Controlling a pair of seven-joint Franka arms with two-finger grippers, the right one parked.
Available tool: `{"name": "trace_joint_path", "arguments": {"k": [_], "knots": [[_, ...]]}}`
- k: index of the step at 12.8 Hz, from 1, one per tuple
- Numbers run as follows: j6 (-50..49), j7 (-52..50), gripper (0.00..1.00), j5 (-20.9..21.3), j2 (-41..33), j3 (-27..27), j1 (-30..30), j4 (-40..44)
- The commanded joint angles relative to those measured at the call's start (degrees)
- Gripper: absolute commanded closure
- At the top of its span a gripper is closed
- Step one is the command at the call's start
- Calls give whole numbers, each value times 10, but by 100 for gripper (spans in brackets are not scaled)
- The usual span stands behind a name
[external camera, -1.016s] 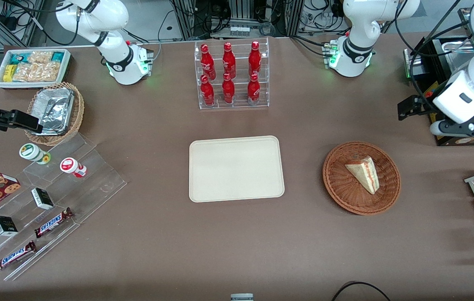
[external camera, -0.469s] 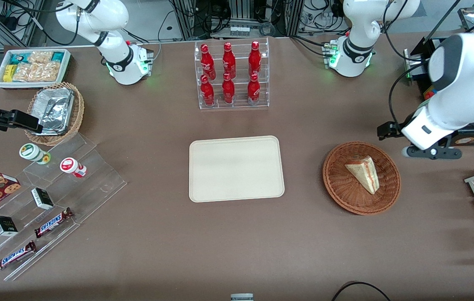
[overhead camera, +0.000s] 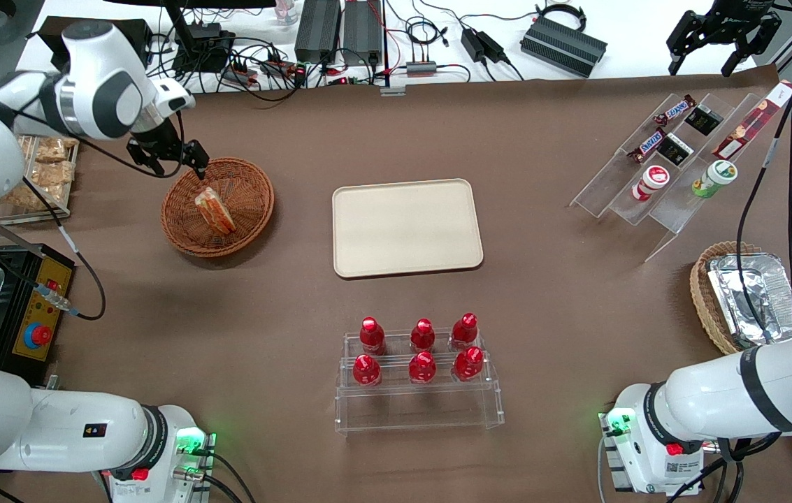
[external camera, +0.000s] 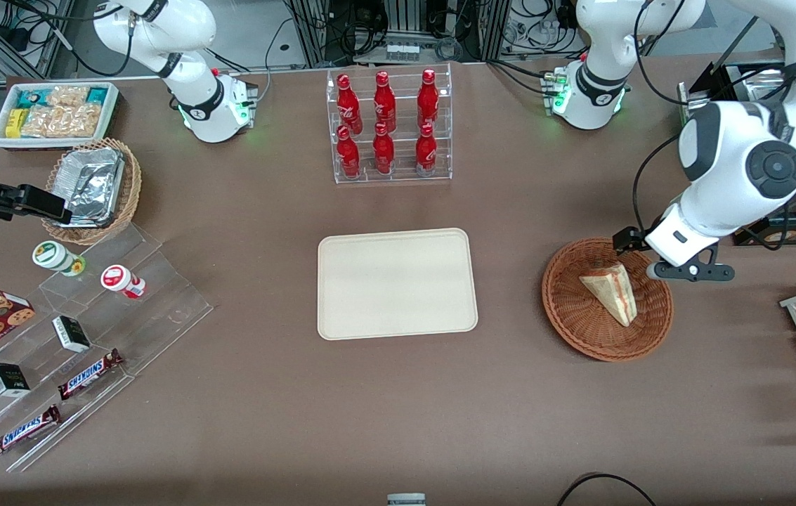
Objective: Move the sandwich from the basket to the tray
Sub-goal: 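Lower the open left gripper and close it on the wrapped sandwich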
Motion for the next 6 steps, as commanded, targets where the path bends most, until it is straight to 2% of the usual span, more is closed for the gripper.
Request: {"name": "trace_joint_path", "arguments": {"k": [1, 3, 6], "knots": [[40, -2, 0, 1, 2, 4, 0, -27], [51, -24, 0, -1, 10, 6, 1, -27], [74, -161, 0, -1, 29, 6, 0, -27]]}}
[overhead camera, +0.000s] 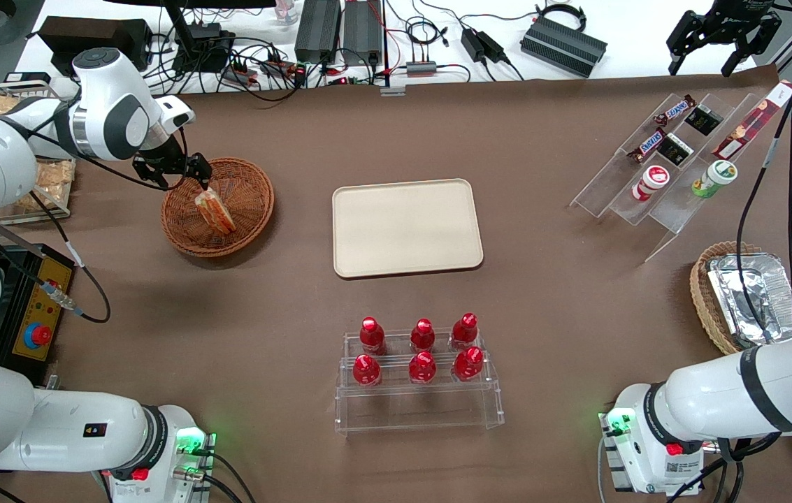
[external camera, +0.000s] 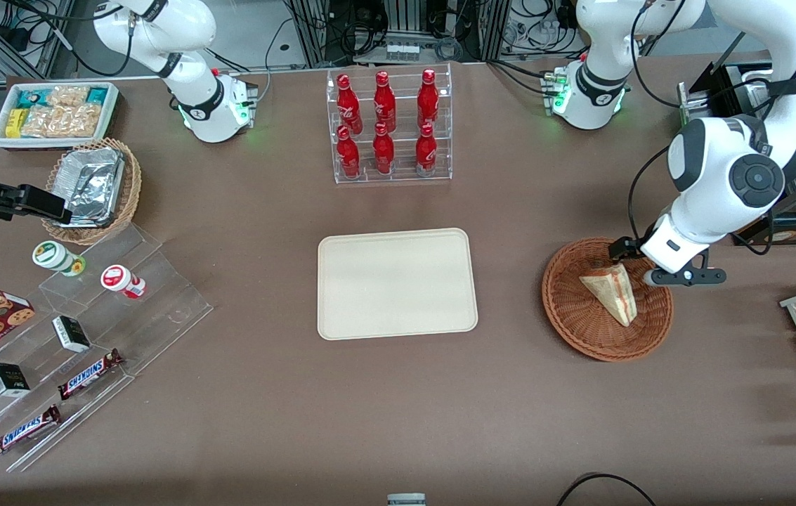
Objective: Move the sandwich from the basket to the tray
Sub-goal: 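Lower the open left gripper and close it on the wrapped sandwich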
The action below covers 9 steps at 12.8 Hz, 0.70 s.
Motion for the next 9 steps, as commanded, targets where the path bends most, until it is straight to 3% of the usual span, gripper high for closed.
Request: {"name": "trace_joint_path", "arguments": {"k": [1, 6, 9], "knots": [[24, -116, 0, -1, 13, 1, -2, -2], [63, -332, 0, -18, 37, 0, -7, -4], [82, -364, 0, -18, 52, 0, -9, -5]]}}
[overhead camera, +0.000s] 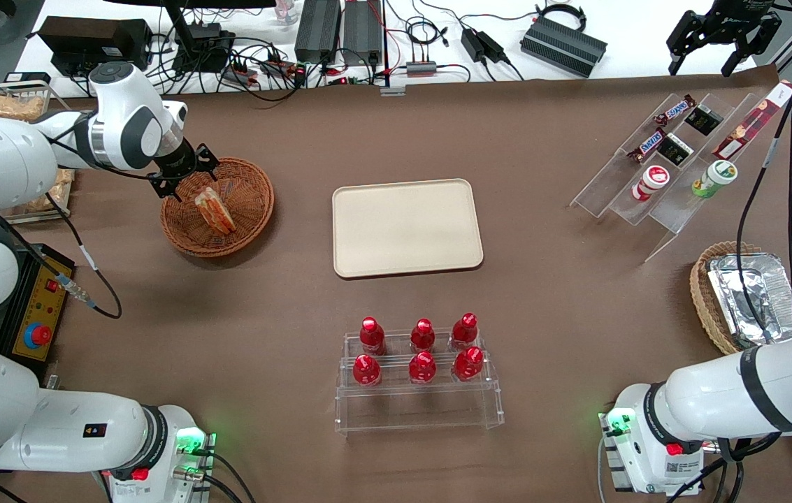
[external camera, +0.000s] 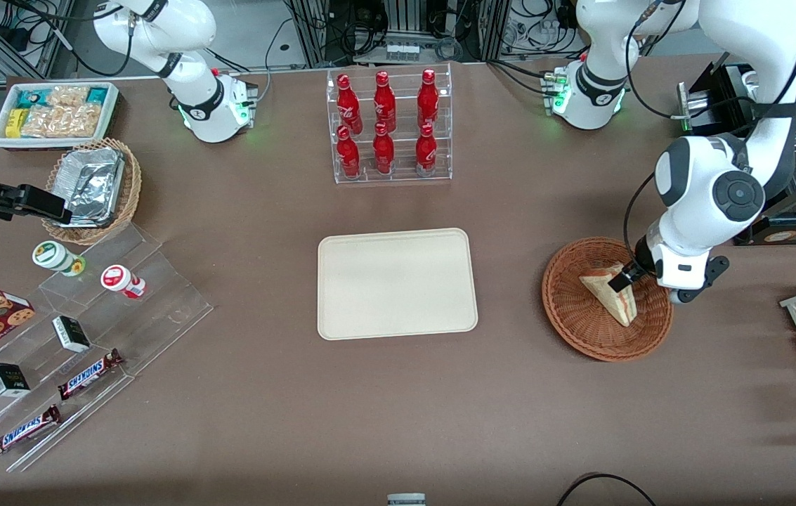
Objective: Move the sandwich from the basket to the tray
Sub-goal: 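Lower the open left gripper and close it on the wrapped sandwich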
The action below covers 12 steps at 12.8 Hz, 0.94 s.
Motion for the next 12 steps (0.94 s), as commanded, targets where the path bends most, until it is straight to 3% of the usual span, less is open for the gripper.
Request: {"name": "trace_joint_path", "arguments": {"k": [1, 12], "knots": [[16, -34, 0, -10, 13, 3, -6, -3], [92, -57, 0, -10, 45, 0, -7, -41]]}}
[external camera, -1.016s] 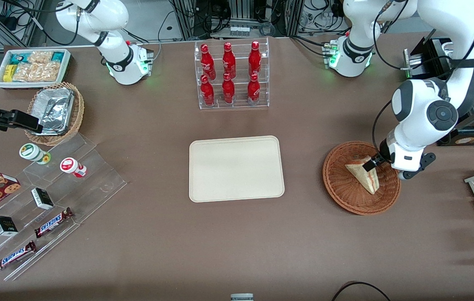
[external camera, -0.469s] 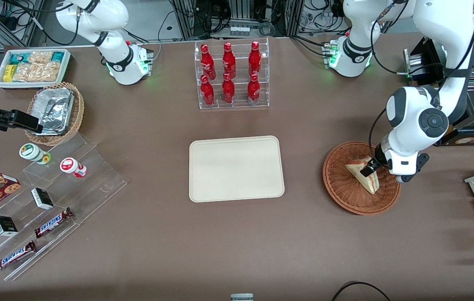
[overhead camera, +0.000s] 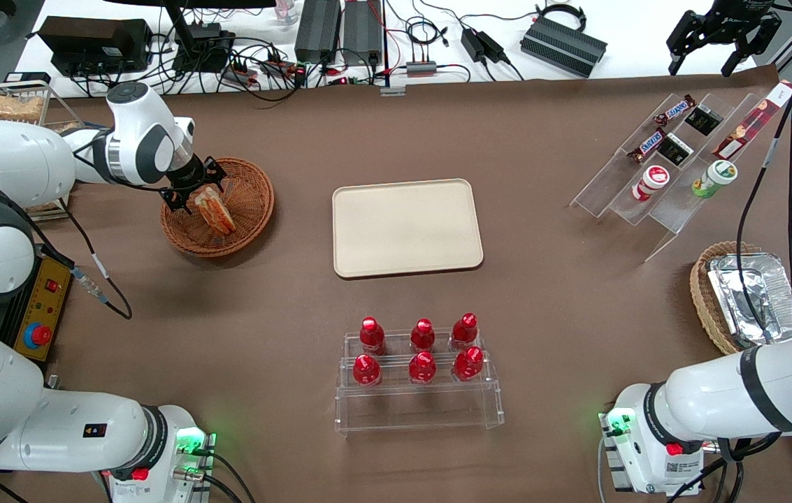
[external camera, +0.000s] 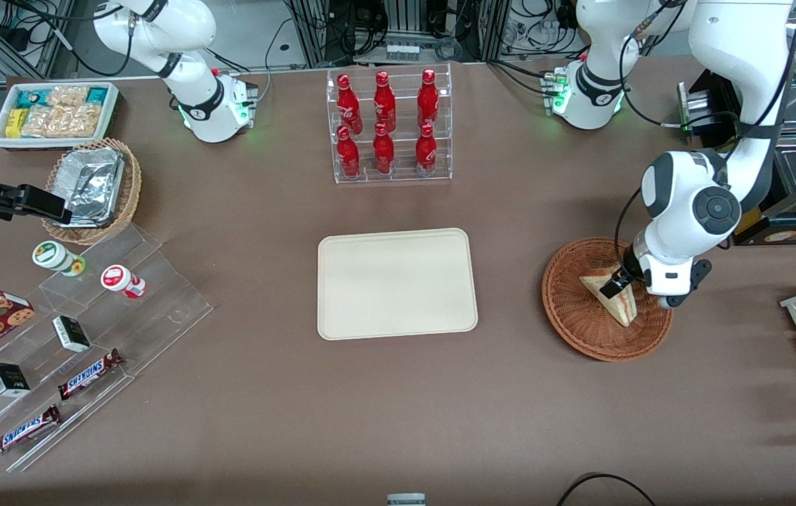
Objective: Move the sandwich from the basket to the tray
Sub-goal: 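Lower the open left gripper and close it on the wrapped sandwich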
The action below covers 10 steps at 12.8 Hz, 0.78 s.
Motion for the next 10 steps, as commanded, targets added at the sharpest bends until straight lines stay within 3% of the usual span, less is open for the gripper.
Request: {"name": "trace_joint_path", "arguments": {"k": [1, 2, 3, 4, 5, 10], "knots": [[48, -20, 0, -7, 3, 2, -6, -28], [49, -22, 10, -7, 5, 2, -6, -29], [48, -25, 42, -7, 5, 2, -6, -29], [45, -25, 80, -7, 3, 2, -6, -28], [42, -24, 100, -7, 3, 2, -6, -28], [-50, 43, 100, -5, -16, -7, -8, 12]]}}
